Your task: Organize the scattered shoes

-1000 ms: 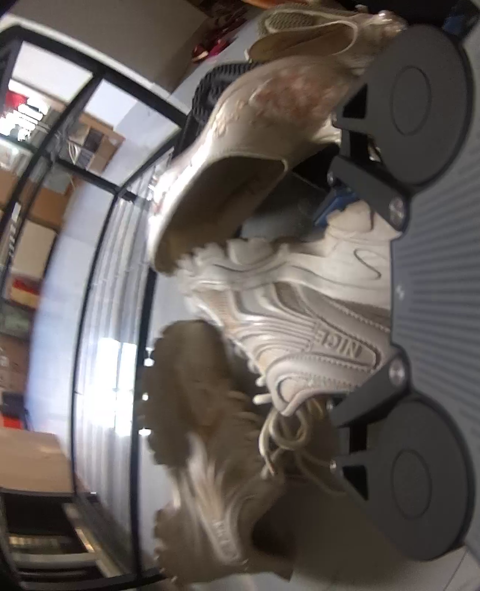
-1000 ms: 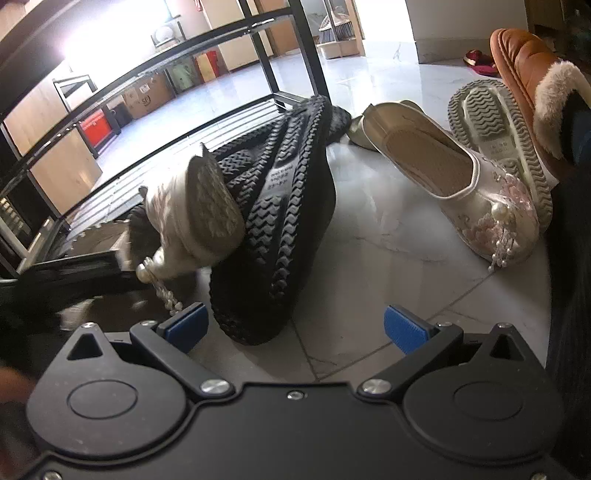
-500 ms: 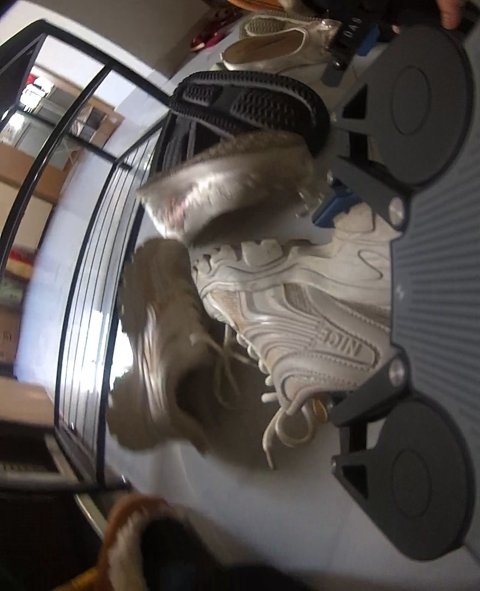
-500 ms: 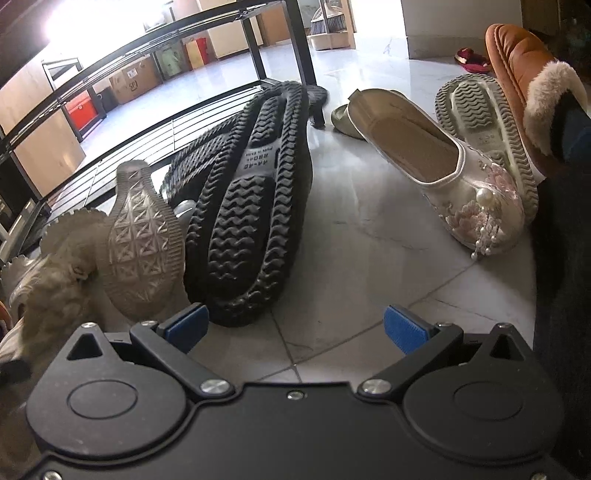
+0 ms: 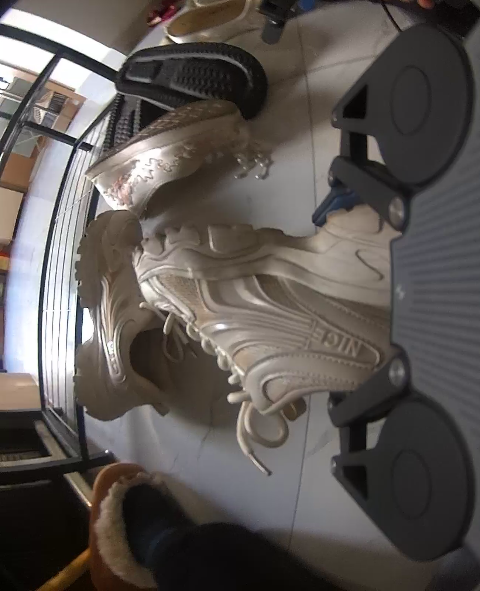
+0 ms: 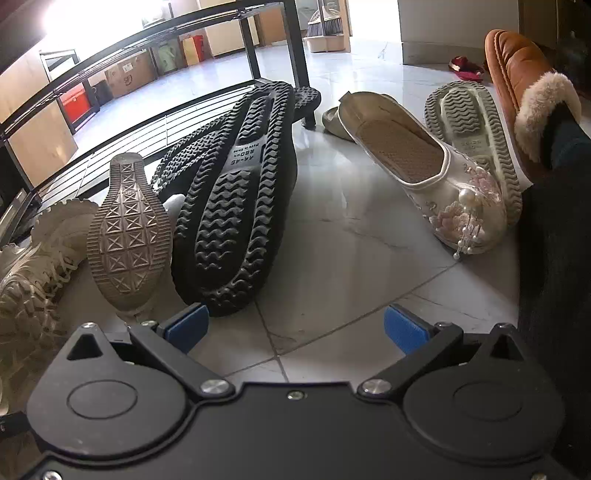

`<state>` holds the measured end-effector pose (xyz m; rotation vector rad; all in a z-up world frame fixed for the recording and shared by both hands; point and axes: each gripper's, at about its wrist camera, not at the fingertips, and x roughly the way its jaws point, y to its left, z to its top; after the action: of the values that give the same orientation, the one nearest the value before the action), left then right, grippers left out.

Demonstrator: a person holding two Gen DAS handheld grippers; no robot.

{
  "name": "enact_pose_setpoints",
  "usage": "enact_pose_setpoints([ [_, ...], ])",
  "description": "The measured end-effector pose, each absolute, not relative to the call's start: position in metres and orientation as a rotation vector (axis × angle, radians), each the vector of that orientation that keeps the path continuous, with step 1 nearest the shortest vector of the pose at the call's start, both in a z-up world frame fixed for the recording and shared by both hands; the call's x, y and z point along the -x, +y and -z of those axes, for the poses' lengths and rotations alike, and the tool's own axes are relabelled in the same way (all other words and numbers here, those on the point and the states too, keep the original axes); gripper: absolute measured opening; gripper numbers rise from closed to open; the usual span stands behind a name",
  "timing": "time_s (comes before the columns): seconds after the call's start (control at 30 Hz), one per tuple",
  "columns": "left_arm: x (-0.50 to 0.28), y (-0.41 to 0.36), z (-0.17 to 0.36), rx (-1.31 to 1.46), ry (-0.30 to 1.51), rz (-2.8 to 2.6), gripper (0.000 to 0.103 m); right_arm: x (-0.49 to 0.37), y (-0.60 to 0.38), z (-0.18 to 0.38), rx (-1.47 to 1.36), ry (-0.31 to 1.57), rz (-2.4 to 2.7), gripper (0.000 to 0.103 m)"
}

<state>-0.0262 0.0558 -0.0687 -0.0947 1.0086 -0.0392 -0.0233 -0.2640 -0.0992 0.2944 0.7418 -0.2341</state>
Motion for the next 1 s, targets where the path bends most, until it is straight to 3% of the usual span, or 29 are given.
enact_pose_setpoints([
  [0.43, 0.027, 0.067, 0.072, 0.149, 1.088, 0.012, 0.081, 0.028, -0.261, 0.093, -0.311, 0.720, 0.175, 0.103],
  [0.57, 0.032, 0.066, 0.059, 0.081, 1.050, -0.060, 0.092, 0.032, -0.262, 0.088, -0.336, 0.694, 0.146, 0.103],
  [0.63, 0.036, 0.068, 0.050, 0.057, 0.994, -0.089, 0.102, 0.033, -0.262, 0.086, -0.340, 0.685, 0.138, 0.103],
  [0.77, 0.043, 0.077, 0.031, 0.061, 0.882, -0.072, 0.102, 0.037, -0.260, 0.081, -0.354, 0.661, 0.099, 0.103],
  [1.0, 0.045, 0.118, 0.029, 0.168, 0.886, -0.159, 0.102, 0.036, -0.250, 0.072, -0.368, 0.673, -0.037, 0.103],
])
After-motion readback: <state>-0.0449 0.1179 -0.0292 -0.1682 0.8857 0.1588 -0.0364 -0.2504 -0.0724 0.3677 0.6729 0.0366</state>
